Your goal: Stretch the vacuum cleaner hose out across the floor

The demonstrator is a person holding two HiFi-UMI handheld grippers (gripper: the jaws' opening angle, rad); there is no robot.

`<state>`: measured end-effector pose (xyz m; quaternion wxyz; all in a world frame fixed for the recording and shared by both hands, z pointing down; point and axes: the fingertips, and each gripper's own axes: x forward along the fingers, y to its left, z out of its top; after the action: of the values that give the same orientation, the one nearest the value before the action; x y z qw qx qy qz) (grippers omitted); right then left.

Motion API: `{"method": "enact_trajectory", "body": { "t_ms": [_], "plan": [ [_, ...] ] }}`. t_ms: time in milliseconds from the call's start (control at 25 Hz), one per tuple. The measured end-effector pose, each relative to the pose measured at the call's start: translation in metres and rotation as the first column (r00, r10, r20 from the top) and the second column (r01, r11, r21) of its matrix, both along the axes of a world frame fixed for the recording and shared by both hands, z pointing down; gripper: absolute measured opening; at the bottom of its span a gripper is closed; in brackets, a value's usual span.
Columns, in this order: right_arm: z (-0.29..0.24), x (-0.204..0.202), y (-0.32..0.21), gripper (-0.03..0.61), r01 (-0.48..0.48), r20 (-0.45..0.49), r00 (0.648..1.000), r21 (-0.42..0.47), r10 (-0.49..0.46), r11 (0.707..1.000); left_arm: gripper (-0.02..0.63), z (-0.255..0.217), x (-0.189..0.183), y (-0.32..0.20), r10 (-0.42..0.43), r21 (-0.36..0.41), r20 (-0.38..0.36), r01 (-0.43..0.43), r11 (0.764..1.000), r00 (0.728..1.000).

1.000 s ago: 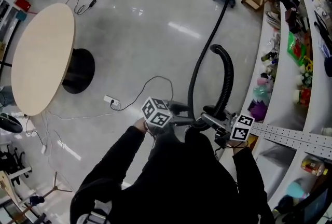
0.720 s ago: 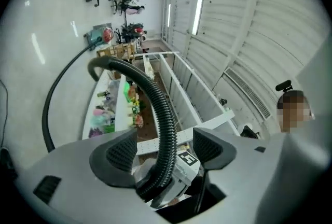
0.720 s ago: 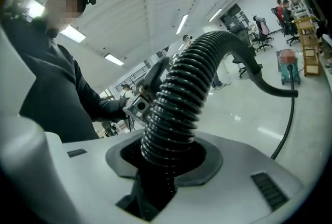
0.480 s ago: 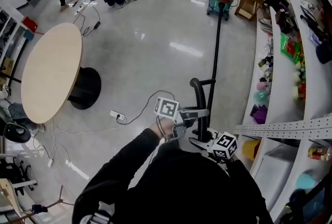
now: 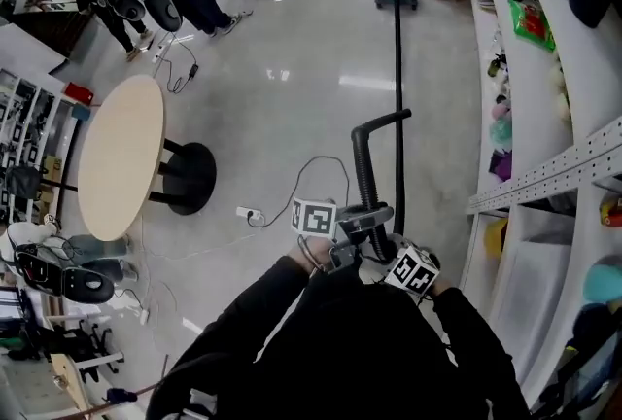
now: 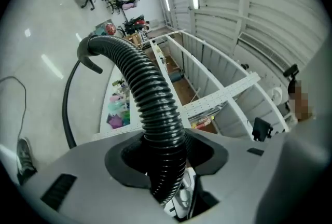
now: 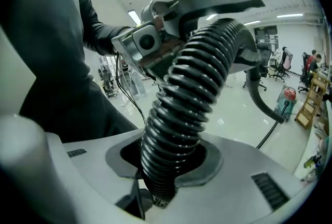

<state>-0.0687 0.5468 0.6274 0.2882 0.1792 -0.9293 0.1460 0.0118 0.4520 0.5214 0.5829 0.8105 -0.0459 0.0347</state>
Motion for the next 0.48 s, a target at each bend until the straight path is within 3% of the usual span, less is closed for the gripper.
{"method": "enact_trajectory", "body": {
  "t_ms": [80,160,240,360,480],
  "plan": [
    [0.006,0.009,0.007,0.150,0.006,-0.033,0.999,0.026,-0.005,1.000,0.181,0.002,0.003,0.014,0.020,0.109,0.060,-0.027,0.994,0.998],
    [0.003,0.008,0.008,0.167,-0.015,-0.015,1.000,0.040,0.015,0.999,0.179,-0.003,-0.002,0.022,0.032,0.209,0.073,-0.047,0.977,0.997],
    [-0.011,0.003,0.007,0.258,-0.058,0.071,0.996,0.012,0.057,0.998,0.178,-0.002,-0.015,0.027,0.029,0.311,0.106,-0.061,0.948,0.994],
    [-0.047,0.015,-0.002,0.307,-0.139,0.260,0.952,-0.102,0.161,0.985,0.176,0.012,-0.034,0.032,0.043,0.462,0.214,-0.140,0.876,0.976],
    [-0.092,0.037,-0.036,0.307,-0.246,0.437,0.835,-0.248,0.335,0.937,0.176,0.021,-0.052,0.042,0.083,0.574,0.293,-0.245,0.781,0.952]
  ]
}}
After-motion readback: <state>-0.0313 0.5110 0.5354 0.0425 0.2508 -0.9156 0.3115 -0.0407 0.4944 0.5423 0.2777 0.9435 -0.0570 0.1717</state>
